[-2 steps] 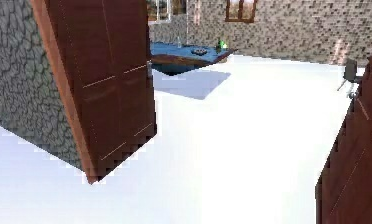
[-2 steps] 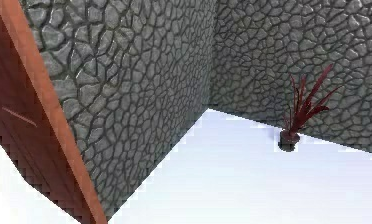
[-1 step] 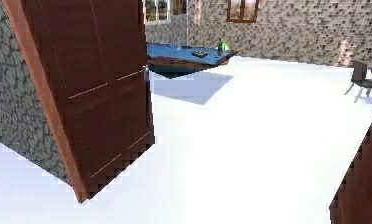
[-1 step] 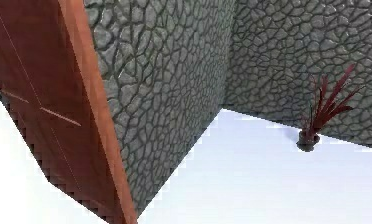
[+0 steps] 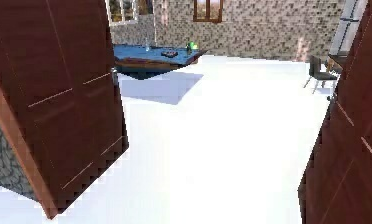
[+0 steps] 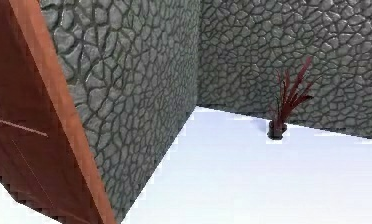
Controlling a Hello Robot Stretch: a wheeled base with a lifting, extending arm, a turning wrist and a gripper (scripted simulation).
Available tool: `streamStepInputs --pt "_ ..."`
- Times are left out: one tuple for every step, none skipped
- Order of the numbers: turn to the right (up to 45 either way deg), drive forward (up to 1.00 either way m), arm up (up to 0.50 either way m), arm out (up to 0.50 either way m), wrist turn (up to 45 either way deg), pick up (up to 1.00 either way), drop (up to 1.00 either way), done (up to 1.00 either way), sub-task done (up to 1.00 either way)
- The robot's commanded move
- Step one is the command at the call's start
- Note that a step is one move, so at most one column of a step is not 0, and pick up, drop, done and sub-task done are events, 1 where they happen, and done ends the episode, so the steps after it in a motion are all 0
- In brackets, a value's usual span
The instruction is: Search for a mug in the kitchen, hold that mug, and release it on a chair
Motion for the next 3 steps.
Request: streamStepInputs --pt "0.0 0.35 0.0 0.0 0.0 0.0 0.0 0.0 0.0" --pt "21.0 0.0 0.0 0.0 0.0 0.0 0.0 0.0 0.0" --pt "0.0 0.05 0.0 0.0 0.0 0.0 0.0 0.0 0.0"
